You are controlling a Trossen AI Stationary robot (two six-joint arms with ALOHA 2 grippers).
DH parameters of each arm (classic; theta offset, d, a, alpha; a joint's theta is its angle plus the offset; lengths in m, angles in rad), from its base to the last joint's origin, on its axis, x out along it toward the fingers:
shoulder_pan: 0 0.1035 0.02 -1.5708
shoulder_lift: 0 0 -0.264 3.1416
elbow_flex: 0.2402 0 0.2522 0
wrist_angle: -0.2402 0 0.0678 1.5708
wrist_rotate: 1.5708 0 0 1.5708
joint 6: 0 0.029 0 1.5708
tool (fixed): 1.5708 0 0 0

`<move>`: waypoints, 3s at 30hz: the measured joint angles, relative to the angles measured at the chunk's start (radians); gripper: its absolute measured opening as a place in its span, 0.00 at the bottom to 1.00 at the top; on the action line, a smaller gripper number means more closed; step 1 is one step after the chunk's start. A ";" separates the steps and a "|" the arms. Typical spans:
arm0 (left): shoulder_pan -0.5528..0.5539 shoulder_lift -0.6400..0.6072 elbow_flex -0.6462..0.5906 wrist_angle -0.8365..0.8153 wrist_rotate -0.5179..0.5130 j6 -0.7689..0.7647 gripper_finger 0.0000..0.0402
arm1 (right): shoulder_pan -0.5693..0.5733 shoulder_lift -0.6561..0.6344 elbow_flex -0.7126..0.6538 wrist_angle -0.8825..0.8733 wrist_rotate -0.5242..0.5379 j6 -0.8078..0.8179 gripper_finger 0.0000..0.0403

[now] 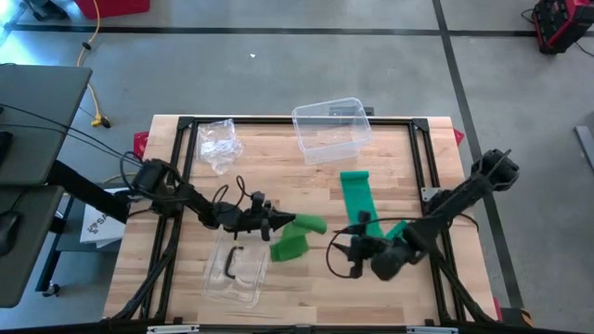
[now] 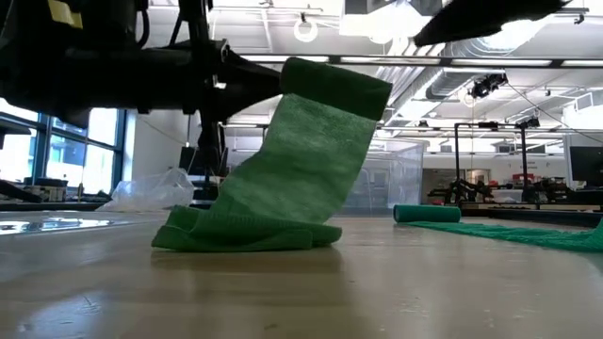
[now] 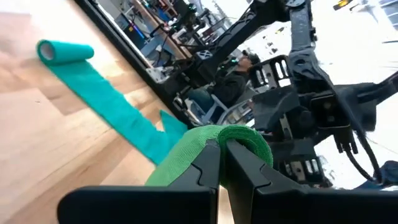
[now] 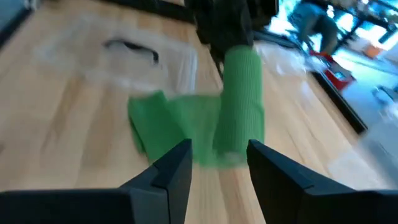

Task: Roll bandage
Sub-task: Roll the green bandage

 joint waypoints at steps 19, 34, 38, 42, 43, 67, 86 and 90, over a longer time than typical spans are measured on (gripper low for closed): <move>-0.003 0.019 -0.001 0.050 -0.017 0.030 0.01 | -0.222 0.137 0.086 0.082 -0.163 -0.335 0.61; -0.033 0.019 0.050 0.046 -0.014 0.206 0.01 | -0.262 0.158 0.085 0.104 -0.167 -0.326 0.17; -0.047 0.019 0.056 0.055 -0.018 0.245 0.01 | -0.255 0.130 0.085 0.094 -0.167 -0.330 0.08; -0.048 0.015 0.060 0.076 -0.009 0.244 0.01 | -0.250 0.078 0.085 0.075 -0.164 -0.335 0.08; -0.048 0.015 0.060 0.087 -0.002 0.247 0.01 | -0.250 0.063 0.085 0.069 -0.162 -0.335 0.08; -0.082 -0.266 0.095 -0.278 0.129 0.586 0.11 | 0.097 -0.138 0.546 -0.262 -0.403 -0.440 0.08; -0.290 -0.391 0.481 -1.158 -0.182 0.738 0.08 | -0.278 0.028 0.688 -0.665 -0.817 -0.102 0.09; -0.305 -0.414 0.481 -1.356 -0.258 0.637 0.08 | -0.373 0.166 0.688 -0.684 -0.946 -0.193 0.09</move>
